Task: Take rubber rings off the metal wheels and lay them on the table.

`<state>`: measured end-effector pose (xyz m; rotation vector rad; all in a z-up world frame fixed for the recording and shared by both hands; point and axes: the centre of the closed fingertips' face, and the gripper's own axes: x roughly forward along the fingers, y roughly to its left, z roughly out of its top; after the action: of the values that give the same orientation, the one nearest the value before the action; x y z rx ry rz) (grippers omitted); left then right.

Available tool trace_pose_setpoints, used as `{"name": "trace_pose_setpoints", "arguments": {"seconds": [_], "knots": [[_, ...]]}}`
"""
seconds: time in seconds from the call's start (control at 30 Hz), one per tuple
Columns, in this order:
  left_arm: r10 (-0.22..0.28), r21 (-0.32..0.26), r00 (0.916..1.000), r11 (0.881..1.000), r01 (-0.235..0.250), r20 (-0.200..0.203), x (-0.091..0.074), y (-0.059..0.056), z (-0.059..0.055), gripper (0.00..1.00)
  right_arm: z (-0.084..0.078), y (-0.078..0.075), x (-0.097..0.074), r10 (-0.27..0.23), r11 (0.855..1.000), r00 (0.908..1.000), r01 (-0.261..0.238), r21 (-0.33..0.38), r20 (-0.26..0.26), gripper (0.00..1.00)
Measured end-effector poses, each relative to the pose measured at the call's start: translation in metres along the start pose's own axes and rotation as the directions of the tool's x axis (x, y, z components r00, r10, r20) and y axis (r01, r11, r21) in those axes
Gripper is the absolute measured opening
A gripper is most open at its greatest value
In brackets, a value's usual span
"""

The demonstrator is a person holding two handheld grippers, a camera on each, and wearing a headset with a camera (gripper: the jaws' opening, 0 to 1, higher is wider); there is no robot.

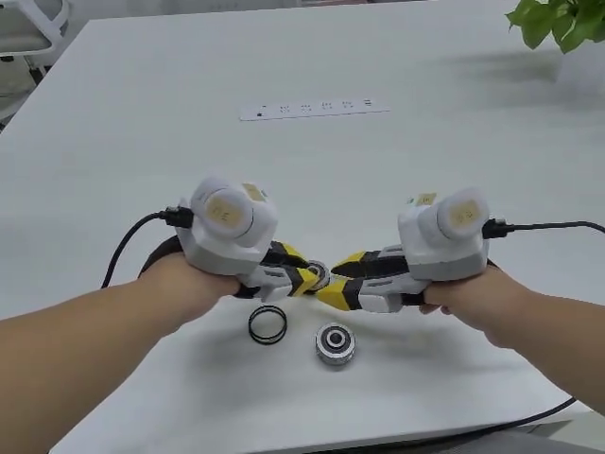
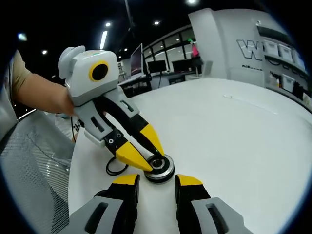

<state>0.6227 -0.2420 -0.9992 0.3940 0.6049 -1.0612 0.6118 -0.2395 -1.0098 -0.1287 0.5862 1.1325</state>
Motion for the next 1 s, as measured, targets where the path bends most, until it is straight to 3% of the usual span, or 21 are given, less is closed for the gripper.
{"name": "trace_pose_setpoints", "arguments": {"seconds": [0.43,1.0], "knots": [[0.003,-0.008,1.0,1.0,-0.003,0.008,-0.0022,0.0013,-0.0015,0.13,0.0019,-0.0053,0.0094,-0.026,0.998,0.9996,0.026,-0.059,-0.009,0.25],[0.009,-0.015,0.9998,1.0,-0.009,0.018,-0.0024,0.0013,-0.0005,0.13,-0.0042,-0.0064,0.0002,-0.035,0.999,0.9994,0.034,-0.038,-0.007,0.14]]}}
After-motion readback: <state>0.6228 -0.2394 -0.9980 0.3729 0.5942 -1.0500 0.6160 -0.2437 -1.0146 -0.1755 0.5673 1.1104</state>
